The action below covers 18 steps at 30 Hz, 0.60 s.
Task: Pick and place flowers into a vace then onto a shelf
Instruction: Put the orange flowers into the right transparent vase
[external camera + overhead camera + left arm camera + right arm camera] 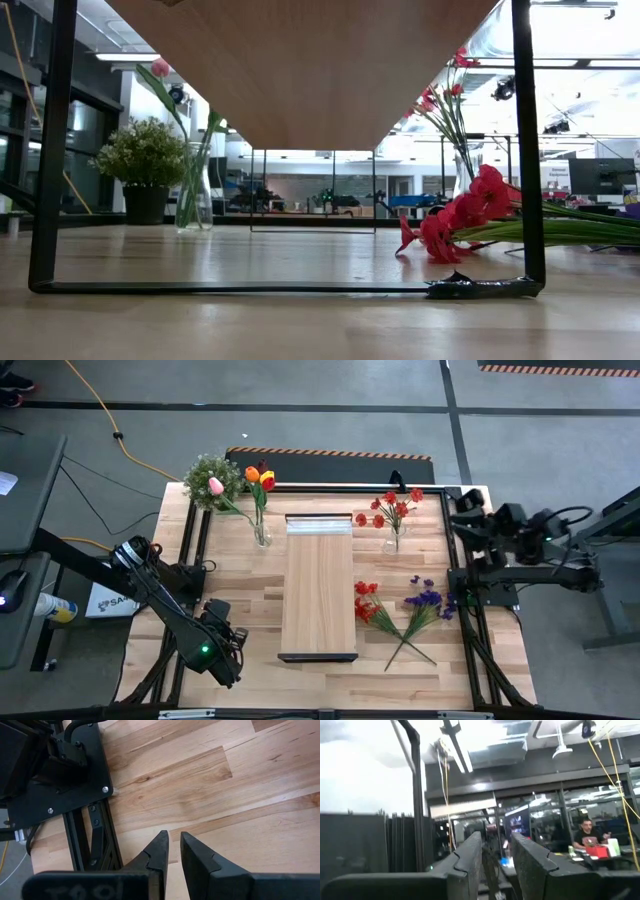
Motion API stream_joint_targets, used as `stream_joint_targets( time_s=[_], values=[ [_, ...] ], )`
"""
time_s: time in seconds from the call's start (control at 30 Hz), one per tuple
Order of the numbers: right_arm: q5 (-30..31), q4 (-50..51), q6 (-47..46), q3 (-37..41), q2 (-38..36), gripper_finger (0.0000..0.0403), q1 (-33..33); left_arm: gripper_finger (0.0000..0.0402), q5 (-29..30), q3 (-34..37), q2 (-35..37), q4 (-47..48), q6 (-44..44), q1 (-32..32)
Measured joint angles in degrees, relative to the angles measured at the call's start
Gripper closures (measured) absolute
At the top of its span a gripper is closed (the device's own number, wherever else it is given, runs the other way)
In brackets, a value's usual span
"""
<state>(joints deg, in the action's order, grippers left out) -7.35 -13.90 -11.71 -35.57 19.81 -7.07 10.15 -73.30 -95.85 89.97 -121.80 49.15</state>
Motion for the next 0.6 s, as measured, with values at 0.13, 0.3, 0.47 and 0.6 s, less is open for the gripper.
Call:
stream_joint_targets(
  time_s=[0.13,0.3,0.47,0.6],
  values=[
    [0.6,15.9,3.7,-9.0,0.7,0.0304,0.0,0.0316,0.0,0.0,0.0,0.0,0.0,0.0],
    [1.4,35.9,4.3,-20.5,3.9,0.0304,0.0,0.0316,0.0,0.0,0.0,-0.1,0.0,0.0],
    [2.5,52.6,0.8,-28.3,7.4,0.0304,0.0,0.0316,0.0,0.0,0.0,-0.1,0.0,0.0],
    [3.0,65.2,-5.9,-31.8,9.6,0.0304,0.0,0.0316,0.0,0.0,0.0,-0.1,0.0,0.0]
  ],
)
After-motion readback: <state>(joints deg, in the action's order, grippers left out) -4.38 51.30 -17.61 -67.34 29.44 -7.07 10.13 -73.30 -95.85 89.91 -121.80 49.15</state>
